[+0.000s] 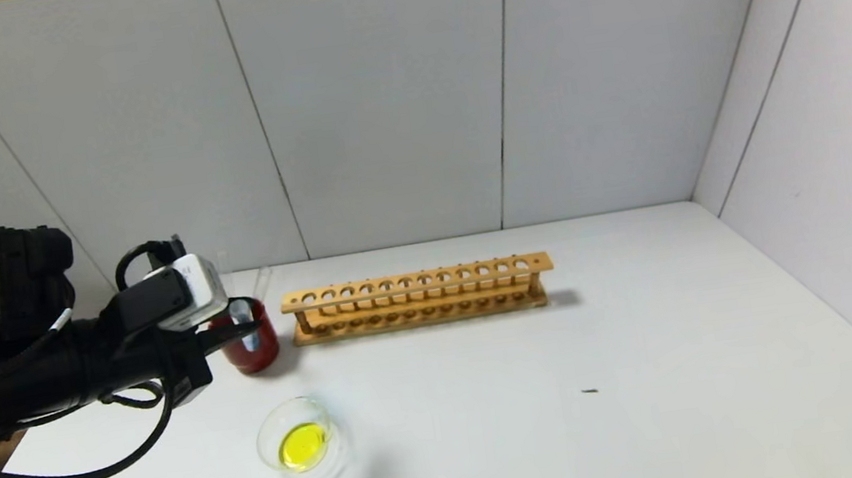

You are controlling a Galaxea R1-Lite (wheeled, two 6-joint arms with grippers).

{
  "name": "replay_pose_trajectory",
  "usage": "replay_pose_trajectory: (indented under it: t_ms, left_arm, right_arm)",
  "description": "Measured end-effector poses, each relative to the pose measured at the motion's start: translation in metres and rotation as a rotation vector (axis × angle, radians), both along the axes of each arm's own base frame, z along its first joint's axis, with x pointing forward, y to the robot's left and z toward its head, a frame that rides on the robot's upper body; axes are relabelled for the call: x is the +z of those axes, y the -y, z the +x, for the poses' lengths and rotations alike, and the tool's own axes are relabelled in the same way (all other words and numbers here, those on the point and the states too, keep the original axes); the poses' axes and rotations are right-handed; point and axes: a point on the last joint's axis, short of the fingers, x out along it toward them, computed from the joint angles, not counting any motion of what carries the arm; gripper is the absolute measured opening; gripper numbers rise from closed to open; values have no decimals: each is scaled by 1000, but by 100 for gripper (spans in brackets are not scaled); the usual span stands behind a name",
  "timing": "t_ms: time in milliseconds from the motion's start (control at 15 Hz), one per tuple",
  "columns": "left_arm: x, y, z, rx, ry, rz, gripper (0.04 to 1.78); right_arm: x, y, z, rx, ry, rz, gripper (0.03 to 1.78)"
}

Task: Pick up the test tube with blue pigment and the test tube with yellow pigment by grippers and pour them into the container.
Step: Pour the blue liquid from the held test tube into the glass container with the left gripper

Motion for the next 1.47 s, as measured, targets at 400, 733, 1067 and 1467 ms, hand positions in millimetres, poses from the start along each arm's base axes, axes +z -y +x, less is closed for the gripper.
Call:
replay_pose_trajectory:
  t_ms: [400, 733, 1067, 1467]
  left_arm:
    - [-8, -1, -4, -49, 50, 158, 31]
    - [-21, -4, -18, -113, 103, 319, 31]
    - [-33, -6, -38, -182, 88, 414, 31]
    - [-35, -8, -47, -288, 119, 573, 31]
  right_arm:
    - [0, 0, 0, 0, 0, 0, 175]
    - [0, 0, 0, 0, 0, 0, 175]
    - [0, 0, 0, 0, 0, 0, 175]
    - [0, 0, 0, 0, 0, 0, 175]
